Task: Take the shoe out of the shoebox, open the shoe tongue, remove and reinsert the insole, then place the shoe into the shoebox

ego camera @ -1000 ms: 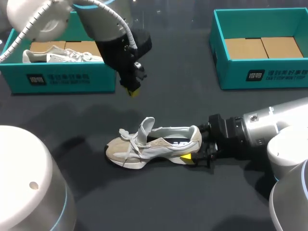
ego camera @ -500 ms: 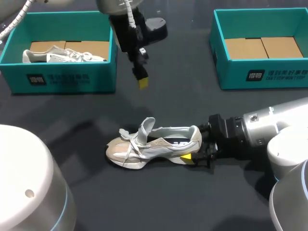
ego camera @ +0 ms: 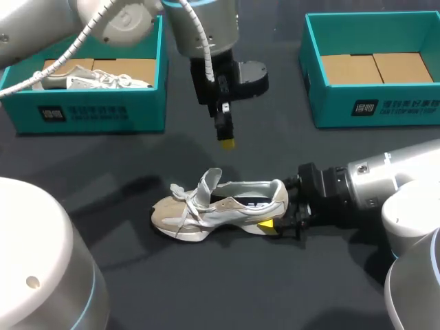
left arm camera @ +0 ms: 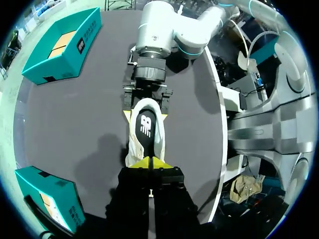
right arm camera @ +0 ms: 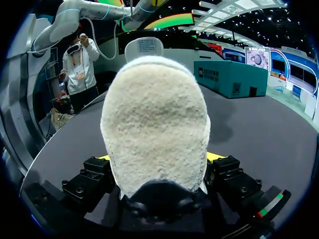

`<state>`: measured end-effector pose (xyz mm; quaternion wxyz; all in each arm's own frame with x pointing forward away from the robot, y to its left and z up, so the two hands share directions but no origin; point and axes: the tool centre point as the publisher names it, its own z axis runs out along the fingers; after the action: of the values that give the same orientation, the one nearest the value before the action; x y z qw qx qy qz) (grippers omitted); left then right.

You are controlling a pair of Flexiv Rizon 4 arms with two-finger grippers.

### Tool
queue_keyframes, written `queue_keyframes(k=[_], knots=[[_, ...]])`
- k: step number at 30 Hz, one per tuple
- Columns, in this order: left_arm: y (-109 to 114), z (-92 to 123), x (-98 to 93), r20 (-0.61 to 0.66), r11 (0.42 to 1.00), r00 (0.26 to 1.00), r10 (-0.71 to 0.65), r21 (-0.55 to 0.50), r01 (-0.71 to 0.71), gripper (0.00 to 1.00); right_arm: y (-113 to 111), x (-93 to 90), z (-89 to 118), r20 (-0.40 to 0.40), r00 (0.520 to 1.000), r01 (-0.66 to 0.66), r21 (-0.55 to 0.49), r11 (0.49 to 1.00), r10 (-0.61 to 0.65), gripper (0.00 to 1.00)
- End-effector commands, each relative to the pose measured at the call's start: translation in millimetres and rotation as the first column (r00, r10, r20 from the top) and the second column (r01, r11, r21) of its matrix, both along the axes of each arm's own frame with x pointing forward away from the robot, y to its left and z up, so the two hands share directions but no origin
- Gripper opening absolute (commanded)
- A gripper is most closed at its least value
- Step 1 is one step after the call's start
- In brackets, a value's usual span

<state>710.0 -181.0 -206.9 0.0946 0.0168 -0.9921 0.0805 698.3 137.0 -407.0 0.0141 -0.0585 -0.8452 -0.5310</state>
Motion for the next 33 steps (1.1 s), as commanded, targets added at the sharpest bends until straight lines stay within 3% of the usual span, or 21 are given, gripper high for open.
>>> queue_keyframes(k=[1,4,7,12,22,29,33], knots=[[6.0,-1.6,-4.7,0.019,1.0,1.0,0.005,-0.014,-0.005,0.0,1.8,-0.4,-0.4,0.0,1.0,0.001,-0.003,1.0,-0.001,0.0],[6.0,-1.6,-4.7,0.019,1.0,1.0,0.005,-0.014,-0.005,0.0,1.8,-0.4,-0.4,0.0,1.0,0.001,-0.003,1.0,-0.001,0.0],[-0.6,-18.9,-18.7,0.077,0.999,0.996,-0.041,-0.007,0.042,0.0,1.8,-0.4,-0.4,0.0,1.0,0.001,-0.003,1.0,-0.001,0.0],[-14.1,-41.1,-31.1,0.062,0.995,0.993,-0.097,-0.009,0.097,0.0,1.8,-0.4,-0.4,0.0,1.0,0.001,-0.003,1.0,-0.001,0.0],[-14.1,-41.1,-31.1,0.062,0.995,0.993,-0.097,-0.009,0.097,0.0,1.8,-0.4,-0.4,0.0,1.0,0.001,-0.003,1.0,-0.001,0.0],[-39.0,-77.6,-28.1,0.038,0.994,0.994,-0.106,0.003,0.106,0.0,1.8,-0.4,-0.4,0.0,1.0,0.001,-0.003,1.0,-0.001,0.0],[-39.5,-78.9,-28.3,0.032,0.993,0.993,-0.116,0.005,0.116,0.0,1.8,-0.4,-0.4,0.0,1.0,0.001,-0.003,1.0,-0.001,0.0]])
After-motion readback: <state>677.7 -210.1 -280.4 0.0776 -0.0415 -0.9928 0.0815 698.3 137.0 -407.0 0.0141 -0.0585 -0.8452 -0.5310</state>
